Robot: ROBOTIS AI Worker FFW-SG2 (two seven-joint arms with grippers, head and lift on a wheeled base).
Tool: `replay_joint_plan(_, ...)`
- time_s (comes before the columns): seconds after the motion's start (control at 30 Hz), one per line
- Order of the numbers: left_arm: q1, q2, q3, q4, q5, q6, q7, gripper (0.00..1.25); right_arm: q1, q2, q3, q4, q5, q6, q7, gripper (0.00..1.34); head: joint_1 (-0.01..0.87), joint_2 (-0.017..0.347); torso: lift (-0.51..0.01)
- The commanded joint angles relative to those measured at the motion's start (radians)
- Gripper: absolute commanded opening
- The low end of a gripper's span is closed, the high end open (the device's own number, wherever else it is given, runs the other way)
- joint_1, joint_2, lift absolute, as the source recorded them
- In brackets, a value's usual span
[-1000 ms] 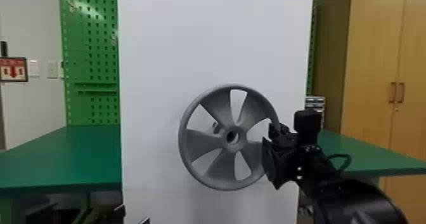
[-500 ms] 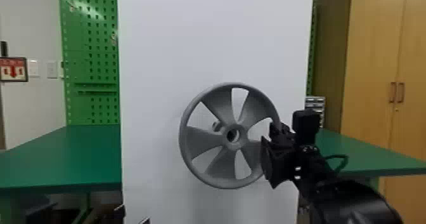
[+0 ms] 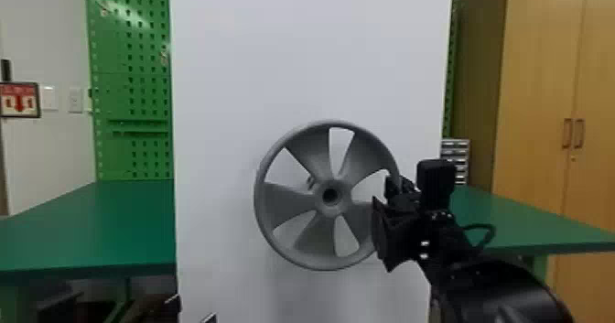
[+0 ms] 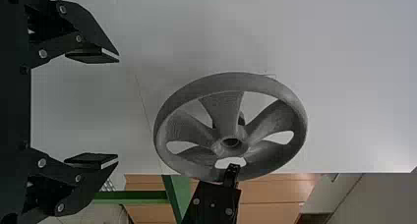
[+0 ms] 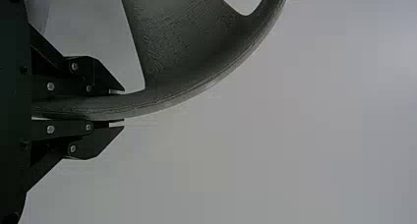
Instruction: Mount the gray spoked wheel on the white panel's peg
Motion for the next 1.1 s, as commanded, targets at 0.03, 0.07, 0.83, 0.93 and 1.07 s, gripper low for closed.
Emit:
replay_joint_plan(0.03, -0.001, 0.000, 0.000, 0.000, 0.000, 0.000, 0.001, 0.73, -0.002, 0.000, -0.003, 0.008, 0.001, -0.006, -0.017, 0.21, 0.123, -0.008, -0.399)
replay_joint_plan(0.07, -0.001, 0.000, 0.000, 0.000, 0.000, 0.000, -0.001, 0.73, -0.002, 0.000, -0.003, 0.010, 0.001, -0.006, -0.021, 0.21, 0.123, -0.008, -0.399)
replay_joint_plan(0.83, -0.002, 0.006, -0.002, 0.000, 0.003, 0.000, 0.001, 0.73, -0.056, 0.009, 0.003, 0.108, -0.024, -0.006, -0.124, 0.20, 0.123, -0.008, -0.399)
replay_joint_plan(0.93, -0.002, 0.006, -0.003, 0.000, 0.003, 0.000, -0.001, 0.73, -0.057, 0.009, 0.002, 0.114, -0.024, -0.011, -0.123, 0.20, 0.123, -0.008, -0.399)
replay_joint_plan(1.07, -0.002, 0.008, -0.002, 0.000, 0.003, 0.000, -0.001, 0.73, -0.060, 0.006, 0.000, 0.120, -0.030, -0.018, -0.121, 0.20, 0.123, -0.008, -0.399)
